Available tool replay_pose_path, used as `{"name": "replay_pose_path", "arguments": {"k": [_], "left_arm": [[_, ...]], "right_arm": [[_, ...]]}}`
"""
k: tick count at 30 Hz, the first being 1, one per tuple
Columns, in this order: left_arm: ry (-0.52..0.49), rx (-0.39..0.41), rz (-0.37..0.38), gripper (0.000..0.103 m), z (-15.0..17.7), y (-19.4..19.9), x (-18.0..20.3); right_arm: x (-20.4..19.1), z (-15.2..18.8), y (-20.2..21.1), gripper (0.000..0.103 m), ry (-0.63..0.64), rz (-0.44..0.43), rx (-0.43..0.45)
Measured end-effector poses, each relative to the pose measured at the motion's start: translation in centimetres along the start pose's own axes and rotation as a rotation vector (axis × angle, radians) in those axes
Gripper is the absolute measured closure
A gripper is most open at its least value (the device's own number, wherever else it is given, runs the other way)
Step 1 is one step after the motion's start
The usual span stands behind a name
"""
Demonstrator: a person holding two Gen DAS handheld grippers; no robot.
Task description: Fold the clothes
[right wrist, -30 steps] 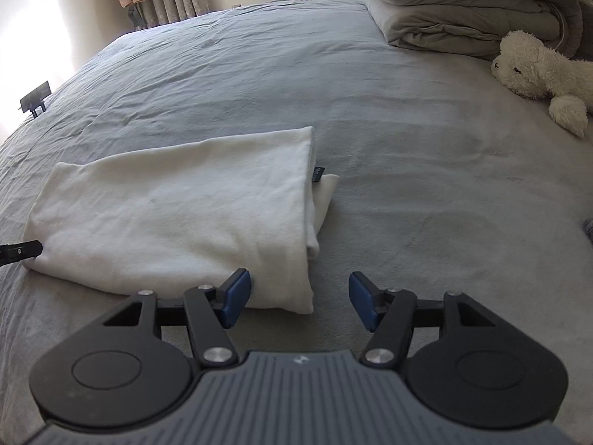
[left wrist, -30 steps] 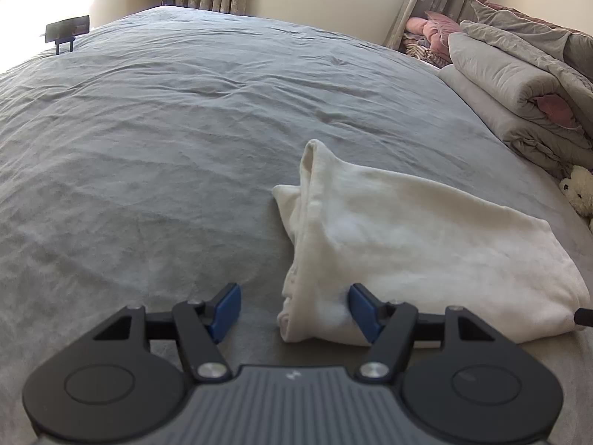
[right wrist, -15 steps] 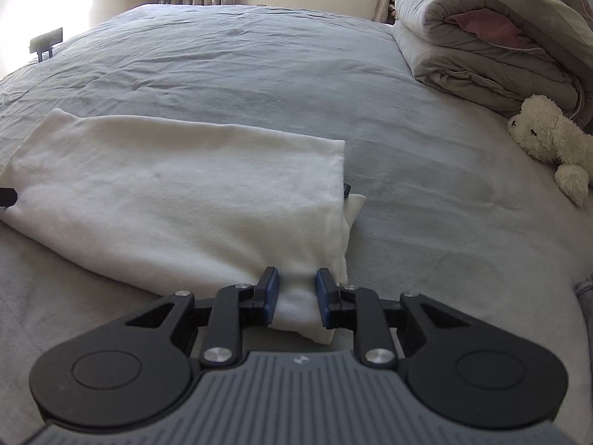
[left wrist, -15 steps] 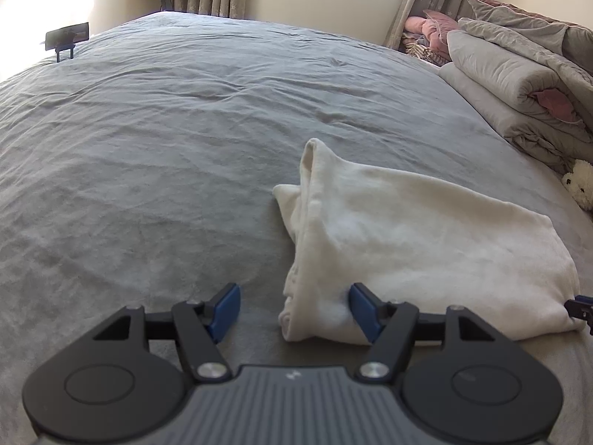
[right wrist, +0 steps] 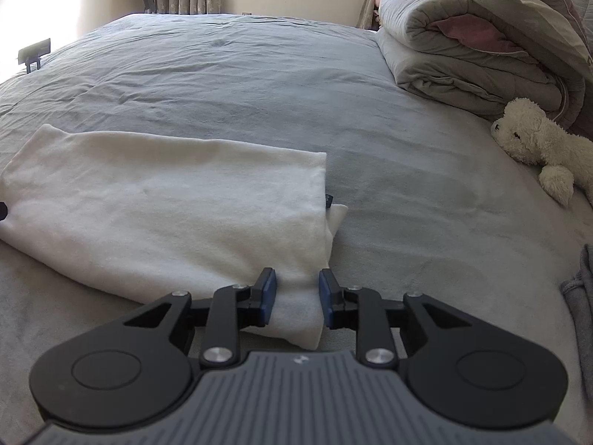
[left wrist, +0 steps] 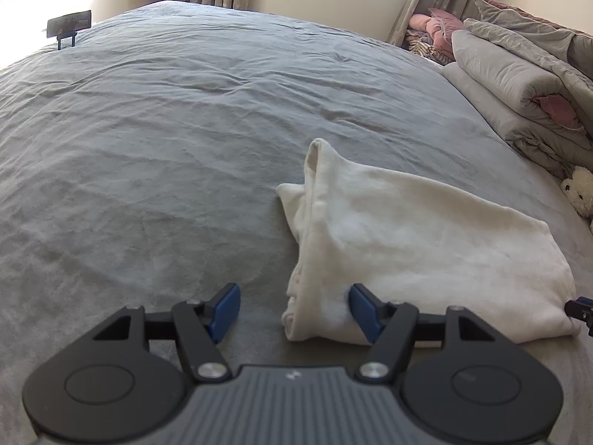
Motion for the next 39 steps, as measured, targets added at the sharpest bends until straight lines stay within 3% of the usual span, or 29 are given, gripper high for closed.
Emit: {"name": "replay_pose_path", "arguments": {"k": [1,10,16,19,24,27,29,33,37,39], "left_arm": [[0.001,-0.001,-0.001,0.035,0.0,0.0,0.0],[-0.006,-0.001,-0.007,0.035,0.0,-0.1,0.0],[-0.032,0.016,-0.025,0.035,-0.3,0.3,0.2],[-0.081,0.092,-0.089,0.037,-1.0,1.6,0.4],[-0.164,0.318,-0.166,0.037,-2.6,4.9,1.5],[-0.286,0.389,-0.098,0.036,-1.8,5.8,4.5],[-0.348,0.386,-0.026,0.036,-0.7,5.6,6.5],[-0.395,0.339,0.042,0.035,1.0,4.2,8.4],[-0.36,0.182,0.037,0.034,2.3,0.9,7.6],[-0.356,0.16,0.033,0.032,2.8,0.3,7.3]], "right_arm": [[0.2,0.1,-0.2,0.06,-0.018,-0.006,-0.005],[0.1,0.5,-0.5,0.06,-0.081,-0.025,-0.014],[-0.1,-0.3,0.4,0.059,-0.029,-0.001,0.019],[-0.3,-1.1,1.4,0.059,-0.025,-0.002,0.072],[-1.6,-2.3,2.5,0.059,-0.006,-0.005,0.149],[-3.7,-2.8,2.8,0.059,0.004,-0.05,0.187],[-5.8,-2.9,3.0,0.059,0.018,-0.1,0.205],[-10.4,-2.6,2.9,0.059,0.1,-0.175,0.212],[-12.9,-1.5,1.5,0.057,0.169,-0.18,0.162],[-13.1,-1.5,1.4,0.055,0.174,-0.17,0.161]]}}
Point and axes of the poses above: each gripper's, at about its wrist camera, not at the fingertips, and y roughly against the way its jaws point, x to its right, z to its underside, the point moved 9 cm from there along -y, roughly the way its jaws point, and after that the axes turned 5 degrees about y, right-handed, at the moved point
